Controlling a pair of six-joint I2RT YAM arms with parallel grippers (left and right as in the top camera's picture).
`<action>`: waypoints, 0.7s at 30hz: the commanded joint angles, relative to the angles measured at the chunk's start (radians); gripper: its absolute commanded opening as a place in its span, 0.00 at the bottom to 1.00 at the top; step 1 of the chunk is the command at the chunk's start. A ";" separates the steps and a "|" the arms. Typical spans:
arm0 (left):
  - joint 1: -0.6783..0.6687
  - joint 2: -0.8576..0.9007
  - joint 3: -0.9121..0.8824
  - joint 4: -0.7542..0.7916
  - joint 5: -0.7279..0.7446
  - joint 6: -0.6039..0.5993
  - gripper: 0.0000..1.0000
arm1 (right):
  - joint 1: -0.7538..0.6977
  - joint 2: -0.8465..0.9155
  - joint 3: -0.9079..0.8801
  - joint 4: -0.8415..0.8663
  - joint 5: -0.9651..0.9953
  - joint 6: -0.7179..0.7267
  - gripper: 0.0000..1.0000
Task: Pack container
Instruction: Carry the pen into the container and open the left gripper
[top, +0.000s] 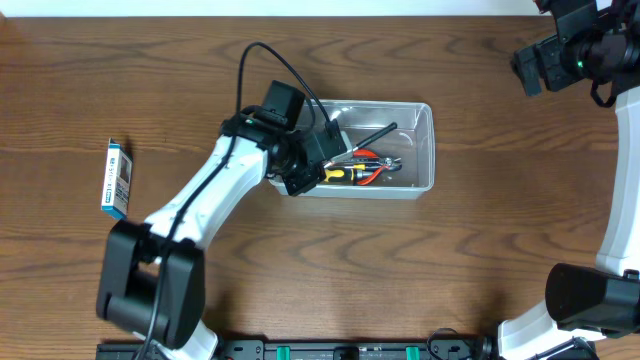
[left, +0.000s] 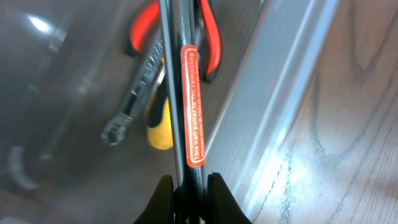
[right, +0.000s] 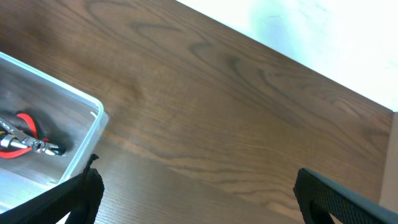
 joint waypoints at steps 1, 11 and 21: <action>-0.002 0.030 0.004 0.004 0.026 0.008 0.06 | 0.000 0.003 -0.006 -0.001 -0.012 0.001 0.99; -0.001 0.061 0.004 0.005 0.018 0.001 0.34 | 0.000 0.003 -0.006 -0.001 -0.012 0.001 0.99; 0.018 -0.015 0.058 0.051 -0.202 -0.153 0.43 | 0.000 0.003 -0.006 -0.001 -0.012 0.001 0.99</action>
